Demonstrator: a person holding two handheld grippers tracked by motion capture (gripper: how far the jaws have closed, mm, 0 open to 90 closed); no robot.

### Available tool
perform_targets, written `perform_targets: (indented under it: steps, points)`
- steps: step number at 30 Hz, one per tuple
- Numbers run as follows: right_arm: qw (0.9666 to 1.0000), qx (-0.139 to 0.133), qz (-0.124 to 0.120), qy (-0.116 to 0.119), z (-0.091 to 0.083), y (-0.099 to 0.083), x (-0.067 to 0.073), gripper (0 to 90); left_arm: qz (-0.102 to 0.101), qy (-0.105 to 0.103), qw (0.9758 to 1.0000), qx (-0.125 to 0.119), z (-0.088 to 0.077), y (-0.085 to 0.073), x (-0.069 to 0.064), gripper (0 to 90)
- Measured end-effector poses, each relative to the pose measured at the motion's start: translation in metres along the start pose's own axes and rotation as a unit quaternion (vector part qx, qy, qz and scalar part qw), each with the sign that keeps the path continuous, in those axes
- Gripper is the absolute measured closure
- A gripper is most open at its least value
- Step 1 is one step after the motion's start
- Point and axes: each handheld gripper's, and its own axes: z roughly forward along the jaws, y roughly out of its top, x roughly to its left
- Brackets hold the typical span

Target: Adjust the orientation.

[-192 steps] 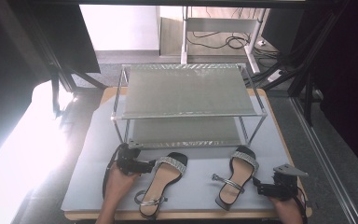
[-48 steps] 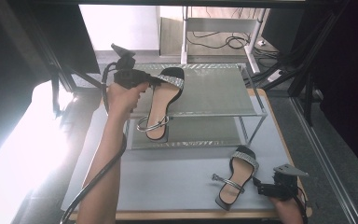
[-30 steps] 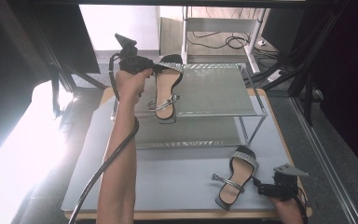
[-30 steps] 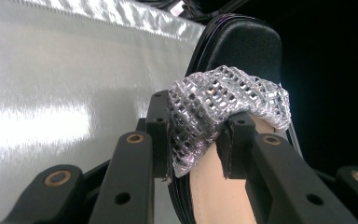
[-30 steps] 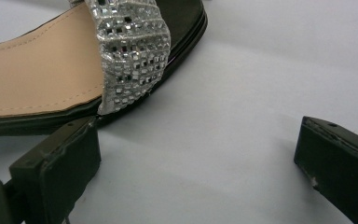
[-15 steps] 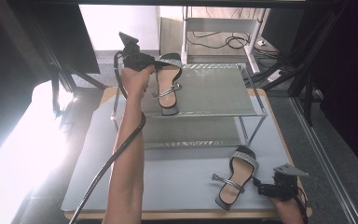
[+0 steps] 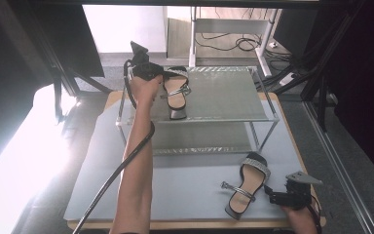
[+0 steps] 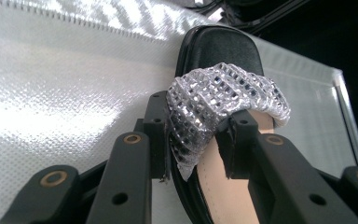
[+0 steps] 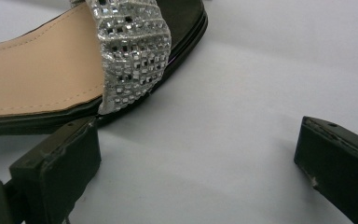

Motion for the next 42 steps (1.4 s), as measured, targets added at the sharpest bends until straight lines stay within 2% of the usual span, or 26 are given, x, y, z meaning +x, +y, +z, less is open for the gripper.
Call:
perform_targets:
  steps: [5,10,17,21,25,27,32,34,38,41,42]
  points:
    - [1.0,-0.001,0.0,0.0,0.0,0.0,0.0,0.3,0.004,-0.01,0.9999,-0.004,0.001,-0.002,0.003,65.4]
    - [1.0,-0.001,-0.002,-0.001,0.0,0.0,0.0,0.4,0.017,-0.017,0.9997,-0.004,-0.003,-0.003,0.001,56.5]
    - [1.0,0.0,0.0,-0.001,0.0,0.0,0.0,0.3,0.061,-0.027,0.9976,-0.02,-0.018,-0.006,-0.004,36.9]
    - [1.0,0.0,-0.001,-0.001,0.0,0.0,0.0,0.3,0.089,-0.021,0.9955,-0.027,-0.028,-0.008,-0.005,29.3]
    - [1.0,0.0,-0.001,-0.001,0.0,0.0,0.0,0.3,0.132,-0.017,0.9904,-0.038,-0.038,-0.014,-0.007,21.0]
    - [1.0,0.0,0.0,-0.001,0.0,0.0,0.0,0.3,0.156,-0.014,0.9866,-0.046,-0.043,-0.017,-0.009,18.2]
    - [1.0,-0.001,-0.002,-0.002,0.0,0.0,0.0,0.3,0.202,0.012,0.9778,-0.054,-0.051,-0.026,-0.011,9.6]
    - [1.0,-0.001,-0.001,-0.002,0.0,0.0,0.0,0.3,0.222,0.026,0.9734,-0.052,-0.054,-0.03,-0.011,4.8]
    - [1.0,-0.001,-0.002,-0.003,0.0,0.0,0.0,0.3,0.238,0.03,0.969,-0.058,-0.061,-0.034,-0.009,0.6]
    - [1.0,-0.001,-0.001,-0.003,0.0,0.0,0.0,0.3,0.256,0.042,0.9638,-0.06,-0.066,-0.039,-0.007,0.0]
    - [1.0,-0.001,-0.001,-0.003,0.0,0.0,0.001,0.3,0.259,0.045,0.9628,-0.062,-0.067,-0.04,-0.007,0.0]
